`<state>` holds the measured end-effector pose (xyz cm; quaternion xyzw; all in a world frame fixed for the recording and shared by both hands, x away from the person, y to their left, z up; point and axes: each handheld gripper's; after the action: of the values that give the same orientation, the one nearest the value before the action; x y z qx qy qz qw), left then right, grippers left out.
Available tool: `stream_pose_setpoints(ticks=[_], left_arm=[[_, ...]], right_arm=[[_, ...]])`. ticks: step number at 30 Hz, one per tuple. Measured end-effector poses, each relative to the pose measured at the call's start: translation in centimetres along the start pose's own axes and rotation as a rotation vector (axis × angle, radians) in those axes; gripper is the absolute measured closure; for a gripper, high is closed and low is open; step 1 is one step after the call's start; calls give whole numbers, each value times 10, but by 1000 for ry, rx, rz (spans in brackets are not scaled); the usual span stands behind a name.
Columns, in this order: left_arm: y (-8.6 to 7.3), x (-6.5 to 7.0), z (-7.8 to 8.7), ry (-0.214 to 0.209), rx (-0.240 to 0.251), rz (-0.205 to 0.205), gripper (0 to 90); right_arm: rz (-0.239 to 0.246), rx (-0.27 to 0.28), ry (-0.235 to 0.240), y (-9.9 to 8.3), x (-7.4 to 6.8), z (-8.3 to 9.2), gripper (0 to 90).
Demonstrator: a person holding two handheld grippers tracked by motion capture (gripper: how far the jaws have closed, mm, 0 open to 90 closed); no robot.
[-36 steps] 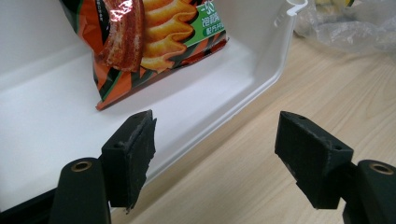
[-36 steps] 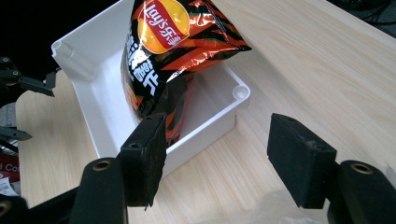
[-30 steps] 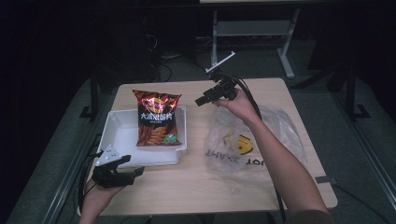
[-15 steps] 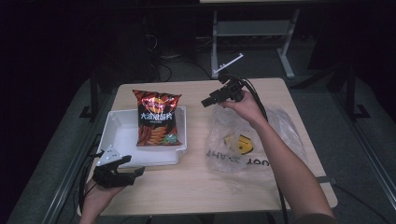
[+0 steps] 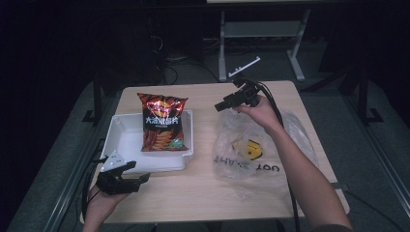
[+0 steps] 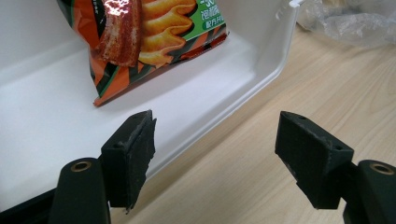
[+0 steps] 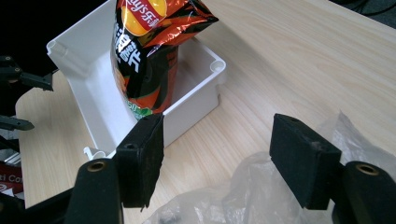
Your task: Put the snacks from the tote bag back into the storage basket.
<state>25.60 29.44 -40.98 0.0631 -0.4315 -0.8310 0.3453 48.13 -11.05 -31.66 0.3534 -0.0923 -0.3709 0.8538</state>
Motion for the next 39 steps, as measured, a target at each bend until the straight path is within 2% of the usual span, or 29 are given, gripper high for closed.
stream_pose_setpoints(ticks=[5, 12, 25, 39], left_arm=[[0, 0, 0, -1, -1, -7, 282], [0, 0, -2, -4, 9, 3, 281], [0, 0, -1, -4, -12, -11, 280], [0, 1, -4, -9, -9, -3, 279]], right_arm=[[-9, 3, -7, -5, 3, 4, 342], [-19, 9, -10, -13, 8, 11, 341], [-49, 17, -14, -29, 17, 22, 334], [-81, 19, -12, -45, 27, 36, 317]])
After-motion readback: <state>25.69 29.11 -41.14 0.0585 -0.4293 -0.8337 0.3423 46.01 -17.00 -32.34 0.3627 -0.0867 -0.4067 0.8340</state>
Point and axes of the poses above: each handheld gripper's, and its own axes: z roughly backward along the jaws, y roughly out of its top, x roughly to its right, and after that the axes turned 15 degrees about -y, right-handed
